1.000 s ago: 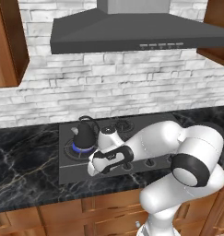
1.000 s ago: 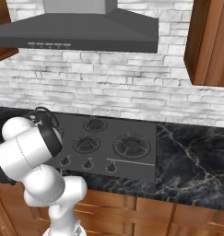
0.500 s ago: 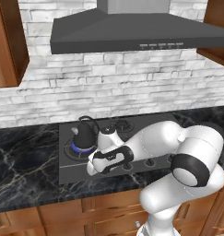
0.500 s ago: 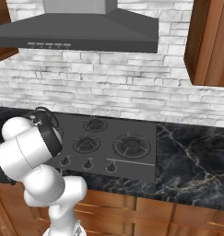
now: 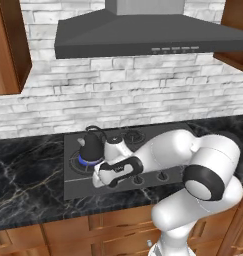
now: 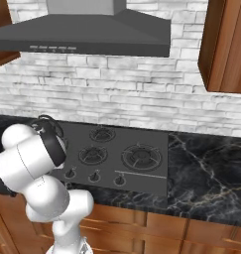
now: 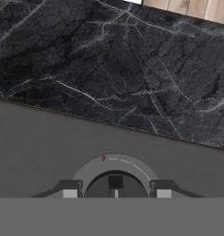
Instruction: The kettle is done boiling. Turn off the stove, then wait for 300 timesteps before moving the kettle to the dining table.
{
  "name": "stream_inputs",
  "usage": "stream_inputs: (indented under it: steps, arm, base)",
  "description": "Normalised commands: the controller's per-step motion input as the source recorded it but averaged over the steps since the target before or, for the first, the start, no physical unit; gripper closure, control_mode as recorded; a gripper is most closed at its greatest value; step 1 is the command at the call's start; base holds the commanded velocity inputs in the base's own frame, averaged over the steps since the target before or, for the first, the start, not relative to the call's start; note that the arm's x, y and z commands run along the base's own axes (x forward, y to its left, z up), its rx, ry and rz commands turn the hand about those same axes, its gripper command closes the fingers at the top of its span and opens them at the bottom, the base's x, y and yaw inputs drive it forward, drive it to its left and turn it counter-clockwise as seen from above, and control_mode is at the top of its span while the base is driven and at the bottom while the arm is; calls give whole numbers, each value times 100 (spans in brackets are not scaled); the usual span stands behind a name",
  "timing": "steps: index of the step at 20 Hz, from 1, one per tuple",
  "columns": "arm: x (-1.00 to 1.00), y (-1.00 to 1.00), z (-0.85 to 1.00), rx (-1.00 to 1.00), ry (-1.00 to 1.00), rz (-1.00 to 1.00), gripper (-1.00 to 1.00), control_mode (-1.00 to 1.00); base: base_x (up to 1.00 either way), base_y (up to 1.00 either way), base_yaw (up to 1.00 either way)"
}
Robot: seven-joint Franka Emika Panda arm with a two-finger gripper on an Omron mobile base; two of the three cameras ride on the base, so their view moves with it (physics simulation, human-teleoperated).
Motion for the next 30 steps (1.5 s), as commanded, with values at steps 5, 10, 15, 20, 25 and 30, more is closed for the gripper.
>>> stream_inputs:
  steps: [5, 10, 15, 20, 25, 30]
  arm:
    - [0, 0, -7, 0, 6, -25, 100, -100]
    - [0, -2, -7, 0, 2, -26, 100, -100]
    - [-5, -12, -7, 3, 0, -27, 100, -100]
    - [-6, -19, -7, 7, 0, -25, 100, -100]
    - [-5, -11, -11, 5, 0, -26, 100, -100]
    - [-2, 0, -11, 1, 0, -28, 100, -100]
  base:
    - [0, 0, 0]
    - [0, 0, 0]
    - [0, 0, 0]
    - [0, 0, 0]
    - [0, 0, 0]
    - [0, 0, 0]
